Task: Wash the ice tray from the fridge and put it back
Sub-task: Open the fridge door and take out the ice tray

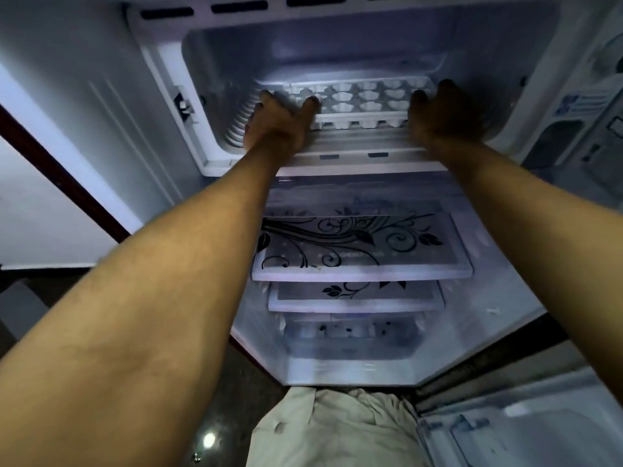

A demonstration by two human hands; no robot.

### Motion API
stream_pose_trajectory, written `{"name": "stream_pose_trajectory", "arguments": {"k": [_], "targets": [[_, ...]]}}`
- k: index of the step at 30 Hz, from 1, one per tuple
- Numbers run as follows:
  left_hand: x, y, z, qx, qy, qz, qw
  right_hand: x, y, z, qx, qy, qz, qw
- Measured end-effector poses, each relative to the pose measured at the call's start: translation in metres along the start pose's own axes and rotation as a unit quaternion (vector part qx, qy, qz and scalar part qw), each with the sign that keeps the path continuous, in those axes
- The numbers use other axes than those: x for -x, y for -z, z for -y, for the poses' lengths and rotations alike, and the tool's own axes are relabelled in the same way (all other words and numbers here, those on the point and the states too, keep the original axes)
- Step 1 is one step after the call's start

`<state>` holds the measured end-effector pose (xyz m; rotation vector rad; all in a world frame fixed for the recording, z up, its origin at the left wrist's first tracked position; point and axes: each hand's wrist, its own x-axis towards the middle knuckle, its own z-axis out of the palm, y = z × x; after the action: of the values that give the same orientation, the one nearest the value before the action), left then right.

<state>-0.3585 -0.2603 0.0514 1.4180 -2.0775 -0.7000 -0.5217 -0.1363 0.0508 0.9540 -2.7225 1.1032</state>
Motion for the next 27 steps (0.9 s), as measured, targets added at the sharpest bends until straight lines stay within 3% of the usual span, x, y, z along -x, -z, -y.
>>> {"name": "stream_pose_trajectory", "arguments": {"k": [8,15,21,27], "targets": [[0.011,0.004,-0.002,0.022,-0.027,-0.01,0.999,-0.001,0.009,0.0,-0.041,-0.02,0.014,0.999],[0.066,0.026,-0.005,0.168,-0.064,-0.053,0.982,0.043,0.034,-0.001,-0.136,-0.026,-0.03,0.99],[0.164,0.053,0.007,0.347,0.034,-0.079,0.934,0.158,0.075,-0.013,-0.291,-0.057,-0.068,0.953],[0.264,0.084,0.035,0.399,0.101,-0.017,0.911,0.282,0.112,-0.035,-0.323,-0.123,-0.116,0.931]]}}
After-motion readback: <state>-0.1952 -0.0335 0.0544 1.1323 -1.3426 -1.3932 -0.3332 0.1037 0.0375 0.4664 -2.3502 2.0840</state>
